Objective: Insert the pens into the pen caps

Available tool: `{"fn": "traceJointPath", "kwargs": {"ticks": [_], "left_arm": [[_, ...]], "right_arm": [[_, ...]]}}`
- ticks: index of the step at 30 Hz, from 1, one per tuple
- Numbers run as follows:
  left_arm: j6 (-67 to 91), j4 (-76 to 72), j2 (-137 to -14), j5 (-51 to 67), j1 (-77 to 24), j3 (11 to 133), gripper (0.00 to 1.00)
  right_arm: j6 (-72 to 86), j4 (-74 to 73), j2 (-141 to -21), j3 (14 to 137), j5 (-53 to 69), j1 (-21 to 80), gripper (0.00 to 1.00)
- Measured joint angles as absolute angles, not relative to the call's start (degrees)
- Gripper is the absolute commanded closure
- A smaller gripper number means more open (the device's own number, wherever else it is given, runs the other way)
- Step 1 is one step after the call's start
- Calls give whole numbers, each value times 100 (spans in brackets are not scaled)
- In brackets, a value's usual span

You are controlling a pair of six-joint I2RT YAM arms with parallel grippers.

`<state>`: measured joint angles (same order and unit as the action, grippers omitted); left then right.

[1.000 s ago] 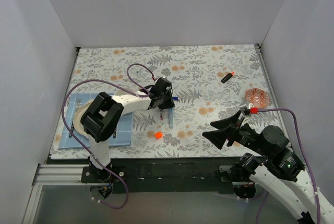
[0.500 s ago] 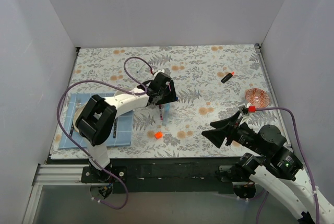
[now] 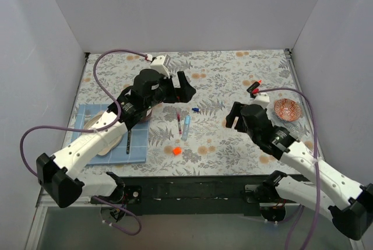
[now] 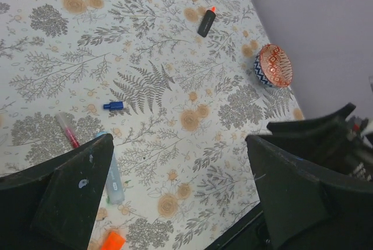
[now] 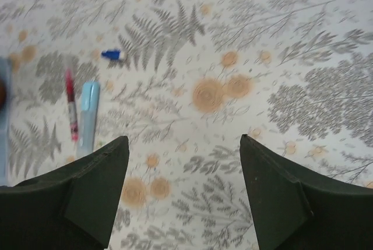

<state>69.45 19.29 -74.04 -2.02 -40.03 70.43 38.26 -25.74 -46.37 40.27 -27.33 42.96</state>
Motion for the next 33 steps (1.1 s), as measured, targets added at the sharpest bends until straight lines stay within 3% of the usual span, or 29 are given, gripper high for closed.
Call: {"fn": "traceJointPath", "kwargs": {"ticks": [8,12,23,33], "left_arm": [[6023,1975,-6165,-655,-4003,5749,2],[5835,1951,-5677,-832,-4001,4853,2],[5732,1754,-5050,-849,-4003,4777,2],[5736,1754,-5041,-814,-4003,4777,2]], "right_arm": [[4040,-1942,-7039,5076,-3114,2344,18],[4368,-2080,-8683,6160,-3087,1671,20],[5074,-2707,-11561,8639,-3194,1273,24],[5234,-2993,-12219,9306,-3391,1074,27]]}}
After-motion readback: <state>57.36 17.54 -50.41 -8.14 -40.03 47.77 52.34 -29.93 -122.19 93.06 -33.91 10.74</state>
